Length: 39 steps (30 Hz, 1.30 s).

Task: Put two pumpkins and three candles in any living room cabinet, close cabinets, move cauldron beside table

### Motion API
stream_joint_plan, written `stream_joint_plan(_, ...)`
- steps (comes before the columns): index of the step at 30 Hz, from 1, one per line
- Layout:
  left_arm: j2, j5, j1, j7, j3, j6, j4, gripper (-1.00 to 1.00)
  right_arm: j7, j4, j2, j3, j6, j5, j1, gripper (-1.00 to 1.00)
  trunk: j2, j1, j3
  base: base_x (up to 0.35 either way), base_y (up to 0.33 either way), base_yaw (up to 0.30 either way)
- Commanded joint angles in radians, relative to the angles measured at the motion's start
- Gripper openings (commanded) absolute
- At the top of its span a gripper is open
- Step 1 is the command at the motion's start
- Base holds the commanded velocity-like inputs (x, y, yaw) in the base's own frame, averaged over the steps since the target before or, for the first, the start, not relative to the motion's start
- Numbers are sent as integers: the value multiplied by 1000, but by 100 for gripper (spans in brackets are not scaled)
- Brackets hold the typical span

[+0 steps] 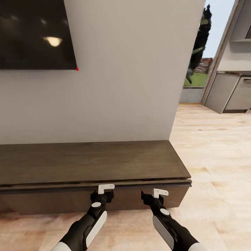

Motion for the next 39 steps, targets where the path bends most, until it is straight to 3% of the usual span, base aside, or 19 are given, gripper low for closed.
stream_joint_plan(1,1,-2,-1,6,-4,2,-3,100,-7,-1,-1,5,-3,-10,-1,100,0,0,-1,207,0,0)
stream_joint_plan(14,1,-7,-1,7,-3,1,-3,100,-7,-1,-1,5,-2,-10,-1,100,0,0,-1,55,0,0)
stream_joint_plan(32,1,-3,-1,5,-3,4,-3,100,-7,-1,-1,5,4,-10,-1,100,0,0,-1,-321,0,0)
stream_joint_plan(39,3,2,-1,4,15,16,-13,100,-7,-1,-2,4,8,-11,-1,100,0,0,-1,-267,0,0)
